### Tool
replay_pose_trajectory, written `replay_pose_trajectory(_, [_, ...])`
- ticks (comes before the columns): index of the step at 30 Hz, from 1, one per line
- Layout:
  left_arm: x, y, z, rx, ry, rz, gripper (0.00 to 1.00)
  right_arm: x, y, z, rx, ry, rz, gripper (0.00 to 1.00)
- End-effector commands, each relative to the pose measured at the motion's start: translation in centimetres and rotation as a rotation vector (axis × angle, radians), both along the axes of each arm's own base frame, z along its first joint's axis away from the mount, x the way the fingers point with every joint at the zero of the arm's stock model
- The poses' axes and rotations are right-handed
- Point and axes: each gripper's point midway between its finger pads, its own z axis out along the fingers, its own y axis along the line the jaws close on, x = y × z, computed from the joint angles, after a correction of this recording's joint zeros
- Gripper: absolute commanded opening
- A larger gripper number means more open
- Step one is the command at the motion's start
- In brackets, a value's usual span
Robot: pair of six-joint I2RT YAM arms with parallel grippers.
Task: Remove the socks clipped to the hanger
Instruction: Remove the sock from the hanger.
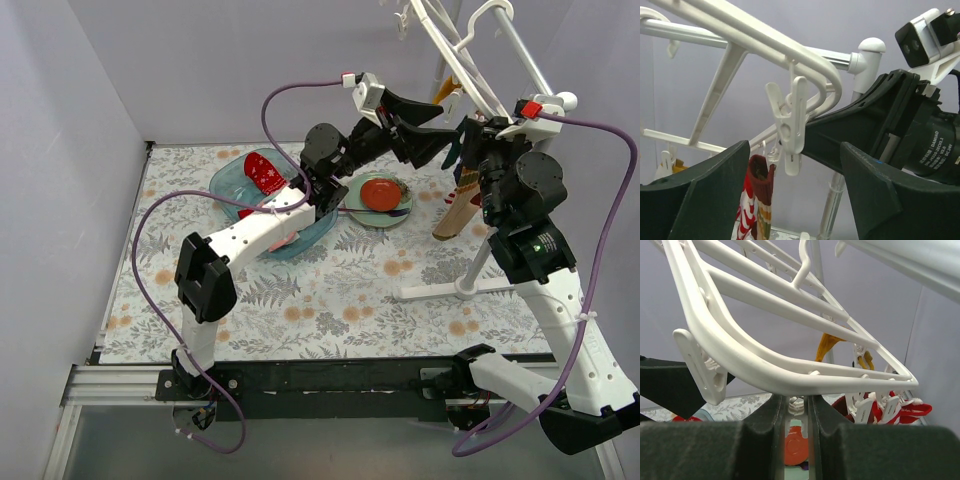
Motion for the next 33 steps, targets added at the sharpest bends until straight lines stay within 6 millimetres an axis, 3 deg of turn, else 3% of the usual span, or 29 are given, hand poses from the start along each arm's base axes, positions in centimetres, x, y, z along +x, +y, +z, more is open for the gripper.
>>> replay_pose_trajectory(1, [-1.7,1.6,5.1,-0.078,-0.076,0.043,0.72,-0.1,1.2,1.2,-0.006,-0.039,0.056,0.01])
replay_pose_trajectory(10, [-1.5,0.4,6.4,-0.115,-0.066,0.067,0.67,0.0,1.5,0.6,-0.006,-0.028,0.062,0.01])
replay_pose_trajectory(14, [-1.0,-0.5,5.9,-0.085,-0.058,0.095,0.66,0.1,1.6,0.7,-0.004,-0.030,0.063,0.01])
replay_pose_trajectory(22, [0.2,0.1,4.9,-0.064,-0.044,0.208,0.65,0.0,1.6,0.7,-0.003,-0.033,0.063,0.01])
replay_pose_trajectory(33, [0.4,-0.1,4.8,-0.070,-0.063,0.218,0.59,-0.1,1.6,0.7,-0.003,-0.036,0.063,0.01])
